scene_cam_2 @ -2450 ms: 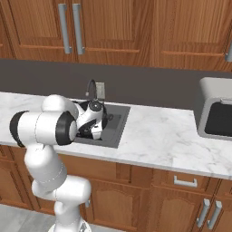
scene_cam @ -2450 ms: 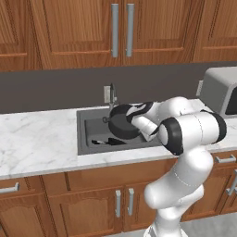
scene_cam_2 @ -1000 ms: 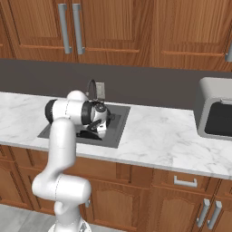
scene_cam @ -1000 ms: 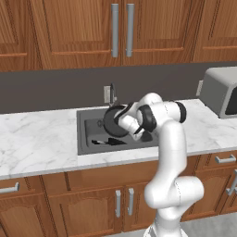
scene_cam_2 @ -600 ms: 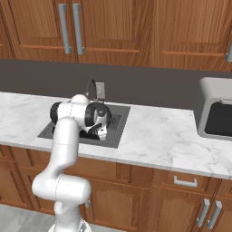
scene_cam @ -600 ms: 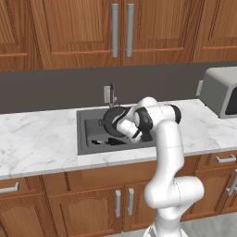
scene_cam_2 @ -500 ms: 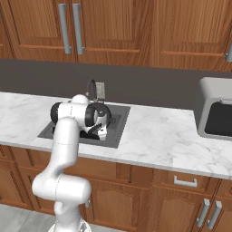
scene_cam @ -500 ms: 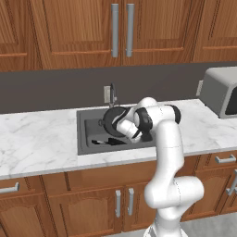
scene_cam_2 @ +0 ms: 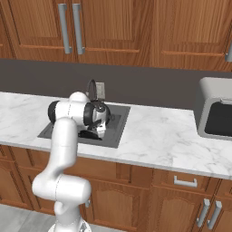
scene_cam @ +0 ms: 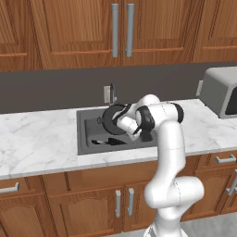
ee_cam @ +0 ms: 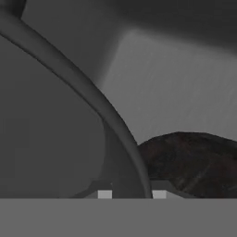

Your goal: Move the pot and pan from the stove into the sink.

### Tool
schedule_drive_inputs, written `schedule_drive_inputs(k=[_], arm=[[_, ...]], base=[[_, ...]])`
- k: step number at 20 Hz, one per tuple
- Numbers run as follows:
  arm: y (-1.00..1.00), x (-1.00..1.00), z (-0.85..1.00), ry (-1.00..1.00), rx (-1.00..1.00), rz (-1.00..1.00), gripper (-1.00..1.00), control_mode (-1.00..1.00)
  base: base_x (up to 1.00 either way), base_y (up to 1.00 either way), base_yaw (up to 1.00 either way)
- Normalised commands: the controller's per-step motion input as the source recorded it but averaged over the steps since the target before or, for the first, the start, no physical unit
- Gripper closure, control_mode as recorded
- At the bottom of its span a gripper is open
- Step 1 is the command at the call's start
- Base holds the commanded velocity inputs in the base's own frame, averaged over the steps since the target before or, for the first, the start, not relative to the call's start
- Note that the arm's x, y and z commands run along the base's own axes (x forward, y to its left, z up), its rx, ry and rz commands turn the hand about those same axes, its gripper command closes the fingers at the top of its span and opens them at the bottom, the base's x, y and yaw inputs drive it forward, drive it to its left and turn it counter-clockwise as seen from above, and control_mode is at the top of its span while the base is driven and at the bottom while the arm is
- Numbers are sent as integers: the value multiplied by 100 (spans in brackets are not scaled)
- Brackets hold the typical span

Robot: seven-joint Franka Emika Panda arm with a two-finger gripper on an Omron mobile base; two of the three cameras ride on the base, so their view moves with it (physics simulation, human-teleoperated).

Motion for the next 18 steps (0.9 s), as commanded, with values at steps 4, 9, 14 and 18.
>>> schedule_drive_inputs(k=[4,9,14,18], arm=[[-1,-20,80,-4,11,0,100,-100],[-2,-50,5,3,2,0,100,-100],[0,-1,-5,0,0,0,100,-100],[0,9,-19,0,-2,0,100,-100]], base=[[0,0,0],[0,0,0],[0,0,0],[0,0,0]])
